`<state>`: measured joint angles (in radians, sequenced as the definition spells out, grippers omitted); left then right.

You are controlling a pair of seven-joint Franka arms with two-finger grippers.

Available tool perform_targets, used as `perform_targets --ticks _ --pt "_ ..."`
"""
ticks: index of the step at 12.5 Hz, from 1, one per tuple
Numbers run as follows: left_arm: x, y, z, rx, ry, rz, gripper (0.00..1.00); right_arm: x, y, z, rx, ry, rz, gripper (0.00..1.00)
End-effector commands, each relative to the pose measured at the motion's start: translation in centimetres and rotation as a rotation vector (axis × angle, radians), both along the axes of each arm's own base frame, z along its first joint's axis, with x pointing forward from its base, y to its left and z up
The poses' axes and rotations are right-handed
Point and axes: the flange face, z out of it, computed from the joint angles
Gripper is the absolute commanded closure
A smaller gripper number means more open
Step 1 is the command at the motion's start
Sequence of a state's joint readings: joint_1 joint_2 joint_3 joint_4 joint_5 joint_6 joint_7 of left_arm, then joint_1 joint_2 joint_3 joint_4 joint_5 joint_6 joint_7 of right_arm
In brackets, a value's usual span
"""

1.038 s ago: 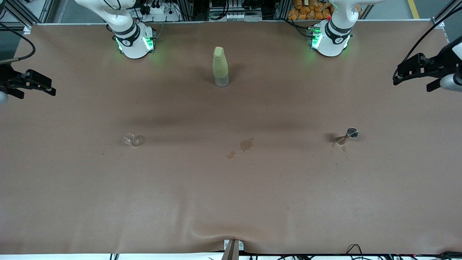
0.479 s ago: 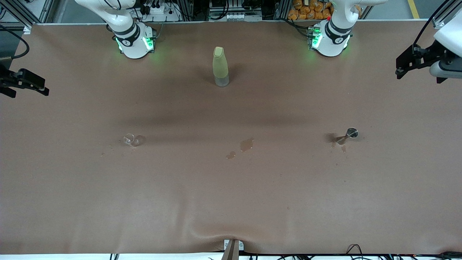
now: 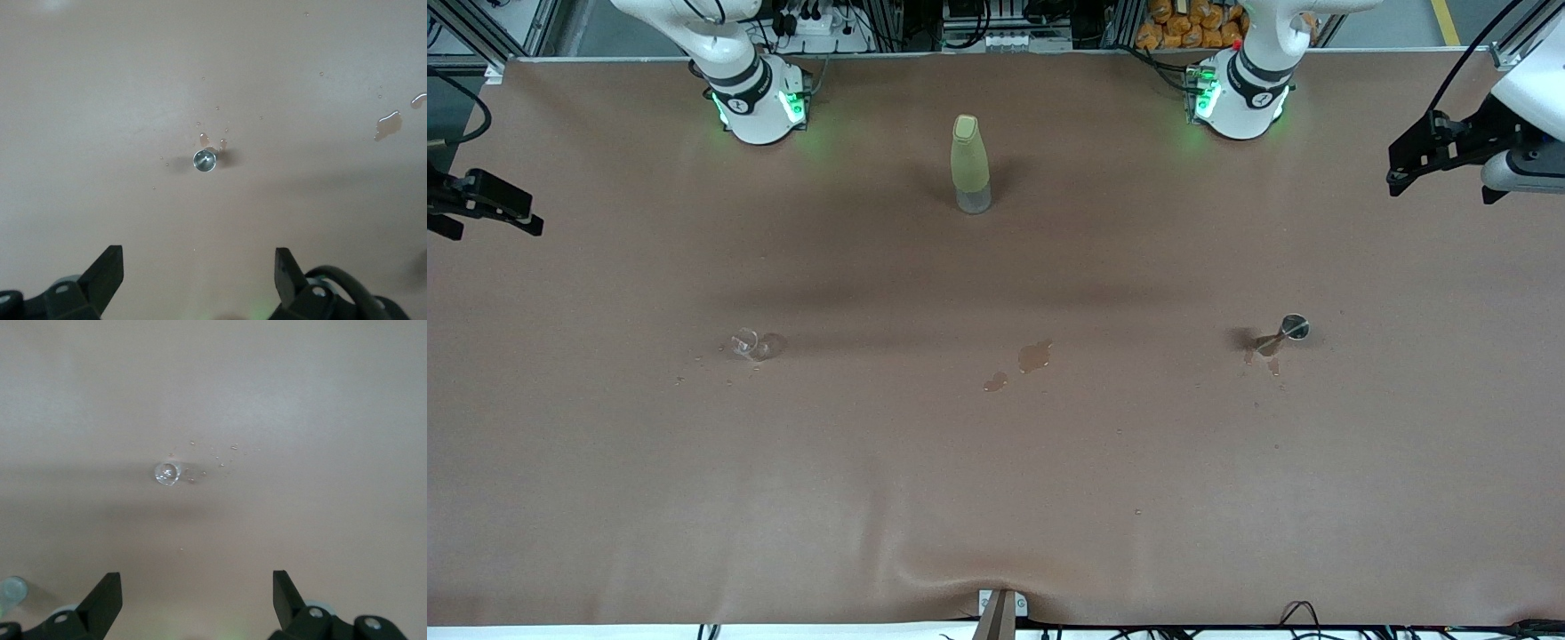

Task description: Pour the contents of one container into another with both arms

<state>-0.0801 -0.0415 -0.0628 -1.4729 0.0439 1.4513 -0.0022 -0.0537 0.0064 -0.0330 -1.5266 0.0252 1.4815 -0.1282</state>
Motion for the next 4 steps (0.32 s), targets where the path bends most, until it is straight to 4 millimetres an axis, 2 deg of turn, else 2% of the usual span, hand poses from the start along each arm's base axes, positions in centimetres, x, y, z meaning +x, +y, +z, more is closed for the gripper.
perform_targets --ticks 1,4 --pt "-0.64 0.25 0.24 -0.015 -0.013 0.034 0.0 -0.06 0.4 0.47 0.028 -0.004 -0.021 0.0" --pt "-0.75 0.4 0.23 -0.017 -0.01 0.055 0.0 0.03 1.03 0.38 0.025 -0.002 -0.012 0.0"
